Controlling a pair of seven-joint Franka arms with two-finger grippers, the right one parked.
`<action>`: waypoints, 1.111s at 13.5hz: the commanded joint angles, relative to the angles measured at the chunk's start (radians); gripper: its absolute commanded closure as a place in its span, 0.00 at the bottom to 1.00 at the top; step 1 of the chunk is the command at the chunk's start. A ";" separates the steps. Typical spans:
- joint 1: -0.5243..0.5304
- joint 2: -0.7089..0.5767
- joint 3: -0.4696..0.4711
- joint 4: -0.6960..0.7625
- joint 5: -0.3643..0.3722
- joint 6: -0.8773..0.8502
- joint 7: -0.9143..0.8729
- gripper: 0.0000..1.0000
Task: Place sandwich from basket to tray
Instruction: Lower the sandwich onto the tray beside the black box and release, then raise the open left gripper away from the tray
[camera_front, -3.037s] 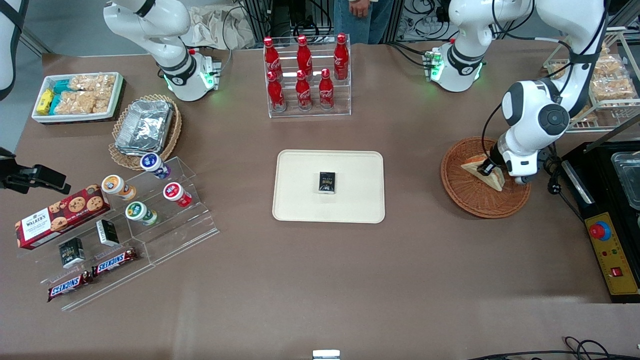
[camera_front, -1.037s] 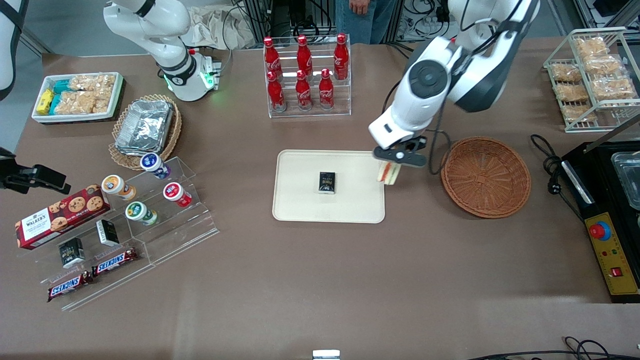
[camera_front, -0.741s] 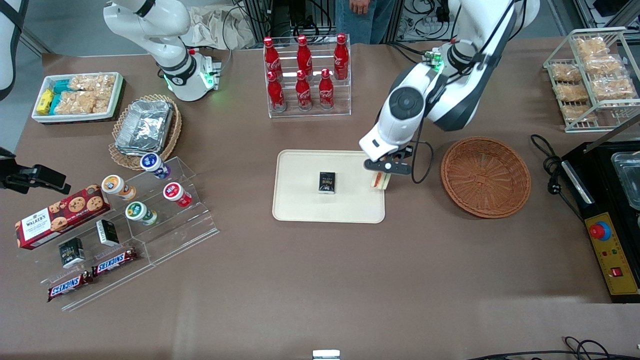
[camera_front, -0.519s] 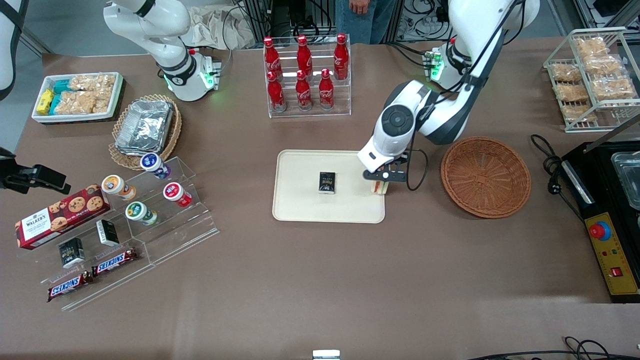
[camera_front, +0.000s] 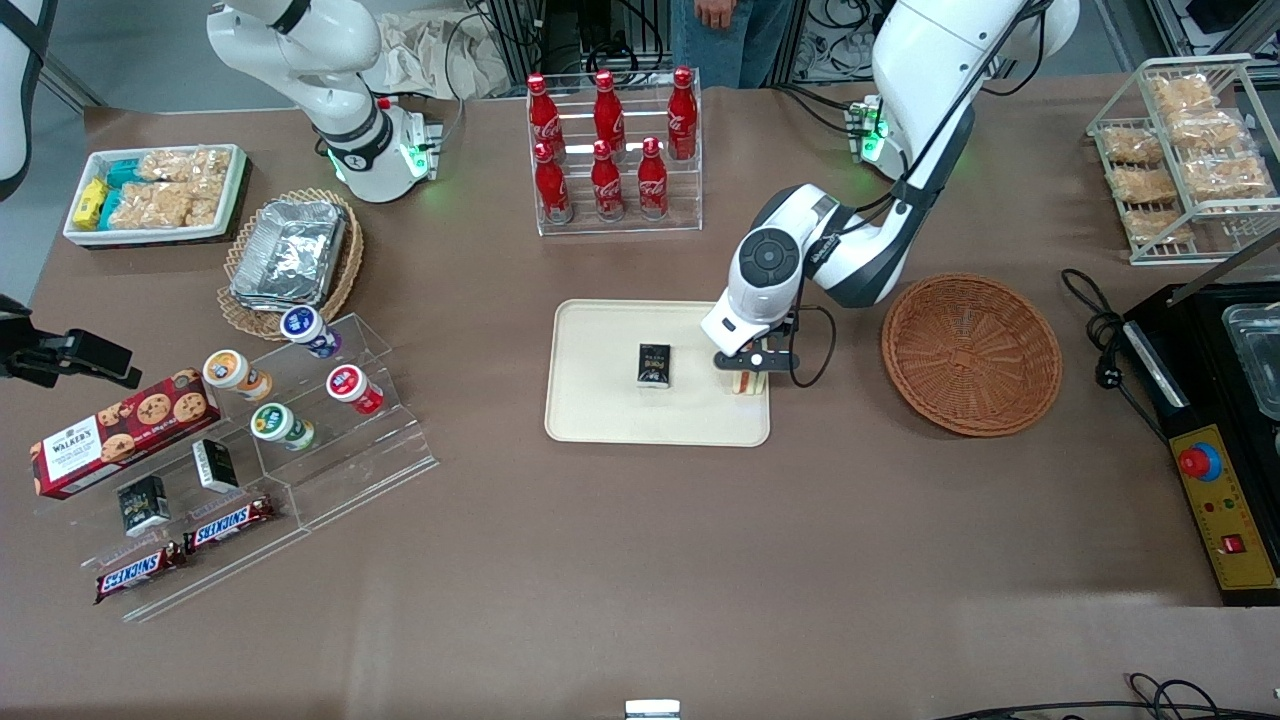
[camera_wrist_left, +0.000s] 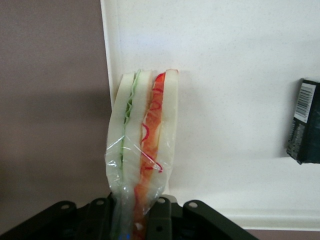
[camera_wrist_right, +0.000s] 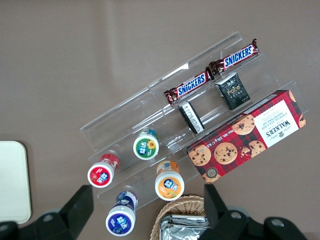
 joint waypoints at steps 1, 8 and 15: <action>0.005 0.012 0.010 0.033 0.015 0.005 -0.029 0.00; 0.085 0.015 0.013 0.606 0.012 -0.651 -0.003 0.00; 0.318 -0.227 0.014 0.677 -0.009 -0.874 0.351 0.00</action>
